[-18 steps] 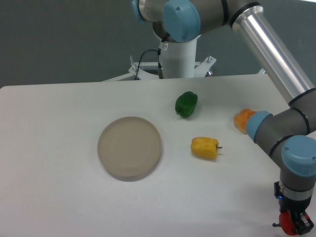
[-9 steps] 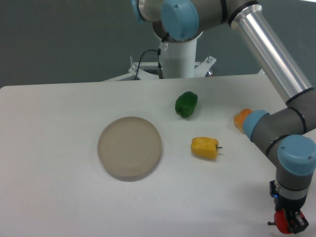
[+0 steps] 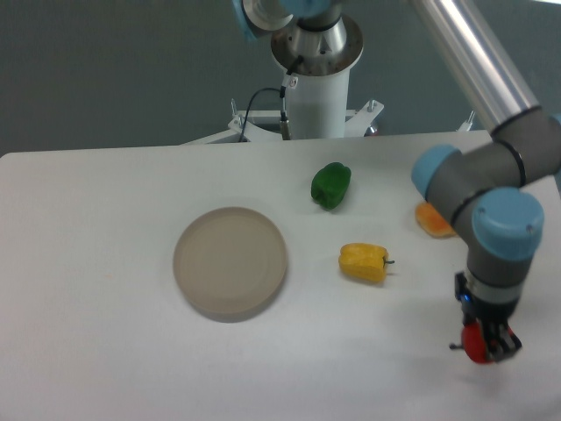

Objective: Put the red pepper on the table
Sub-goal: 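Carry the held red pepper with the gripper toward the yellow pepper, then lower the red pepper onto the table beside the yellow pepper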

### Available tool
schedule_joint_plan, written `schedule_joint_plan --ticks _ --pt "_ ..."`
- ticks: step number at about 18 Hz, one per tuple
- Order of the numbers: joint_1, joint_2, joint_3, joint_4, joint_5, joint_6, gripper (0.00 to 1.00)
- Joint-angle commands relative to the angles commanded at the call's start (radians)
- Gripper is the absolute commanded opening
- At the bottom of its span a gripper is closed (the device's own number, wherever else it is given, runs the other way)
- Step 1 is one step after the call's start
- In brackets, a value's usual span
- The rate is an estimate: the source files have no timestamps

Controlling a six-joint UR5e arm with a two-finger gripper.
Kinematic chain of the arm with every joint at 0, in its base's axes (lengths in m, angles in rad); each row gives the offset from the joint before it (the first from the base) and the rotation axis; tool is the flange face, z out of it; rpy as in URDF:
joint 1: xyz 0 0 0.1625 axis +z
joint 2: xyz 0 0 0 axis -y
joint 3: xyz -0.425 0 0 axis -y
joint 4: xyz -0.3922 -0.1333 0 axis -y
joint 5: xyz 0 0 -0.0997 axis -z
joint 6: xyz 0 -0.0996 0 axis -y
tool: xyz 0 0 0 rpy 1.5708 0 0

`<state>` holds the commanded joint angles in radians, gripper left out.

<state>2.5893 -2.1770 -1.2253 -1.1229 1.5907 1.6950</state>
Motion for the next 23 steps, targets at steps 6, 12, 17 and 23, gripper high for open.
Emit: schedule_joint_plan --ticks 6,12,17,23 --pt "0.017 0.091 -0.145 -0.037 0.020 0.000 0.29" --pt "0.055 0.094 -0.164 -0.115 0.064 0.018 0.29" --pt "0.055 0.088 -0.200 -0.104 0.055 0.012 0.29" --pt "0.133 0.089 -0.258 -0.115 -0.113 -0.018 0.29"
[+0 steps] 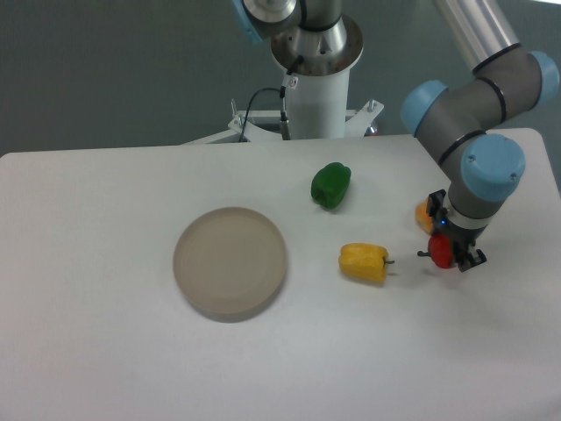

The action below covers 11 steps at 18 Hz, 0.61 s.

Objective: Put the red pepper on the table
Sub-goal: 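Lower the red pepper onto the table beside the yellow pepper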

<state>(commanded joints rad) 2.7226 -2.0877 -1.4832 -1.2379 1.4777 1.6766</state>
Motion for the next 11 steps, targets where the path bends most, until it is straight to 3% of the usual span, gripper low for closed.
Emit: schedule_joint_plan --ticks 6,11 --pt "0.023 0.000 -0.005 0.005 -0.129 0.000 0.30" --pt "0.020 -0.012 -0.009 0.012 -0.145 0.000 0.30"
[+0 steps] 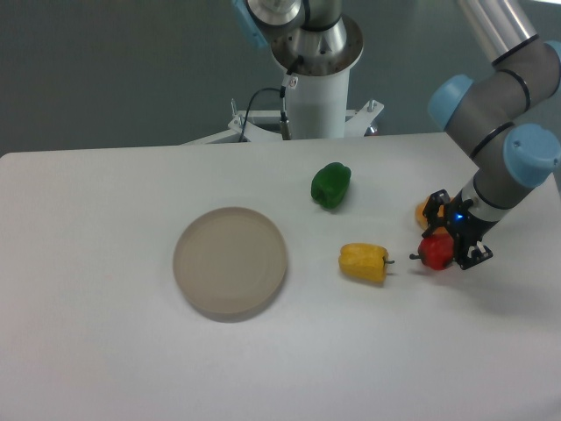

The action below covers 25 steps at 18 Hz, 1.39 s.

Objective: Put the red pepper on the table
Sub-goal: 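Lower the red pepper onto the table beside the yellow pepper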

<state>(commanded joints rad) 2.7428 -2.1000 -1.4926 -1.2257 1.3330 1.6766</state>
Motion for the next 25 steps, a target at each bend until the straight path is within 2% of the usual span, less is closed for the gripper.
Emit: schedule_joint_plan --ticks 13,17,25 --pt "0.012 -0.018 0.005 0.003 -0.006 0.014 0.31" --pt "0.018 -0.020 0.005 0.003 -0.005 0.015 0.34" --pt "0.020 -0.018 0.015 0.002 -0.006 0.014 0.64"
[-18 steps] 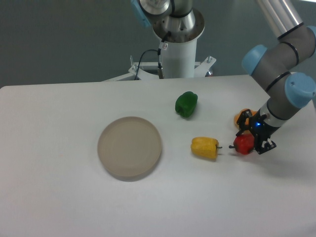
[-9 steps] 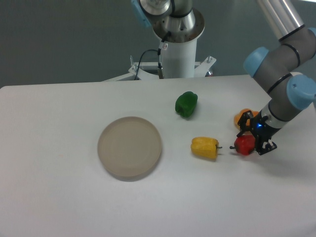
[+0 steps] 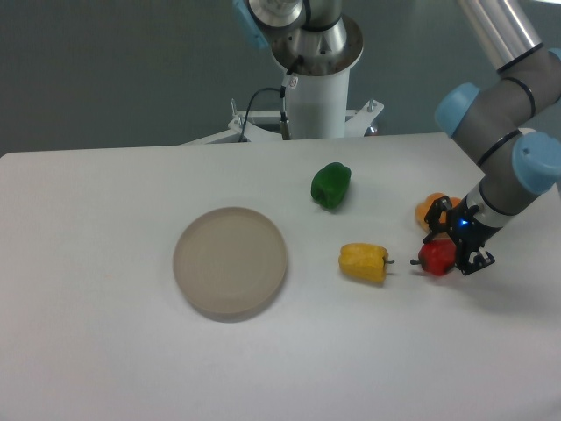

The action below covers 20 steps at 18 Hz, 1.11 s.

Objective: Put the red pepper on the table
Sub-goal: 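Lower the red pepper onto the table beside the yellow pepper, then open the gripper to release the red pepper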

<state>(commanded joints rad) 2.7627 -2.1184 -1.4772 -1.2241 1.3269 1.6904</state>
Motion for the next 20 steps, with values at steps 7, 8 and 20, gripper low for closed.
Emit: schedule_joint_plan --ticks 7,8,20 --pt "-0.002 0.012 0.029 -0.002 -0.002 -0.009 1.00" --pt "-0.002 0.014 0.032 0.000 -0.002 -0.009 1.00" --pt "-0.012 0.032 0.159 0.023 0.006 -0.028 1.00"
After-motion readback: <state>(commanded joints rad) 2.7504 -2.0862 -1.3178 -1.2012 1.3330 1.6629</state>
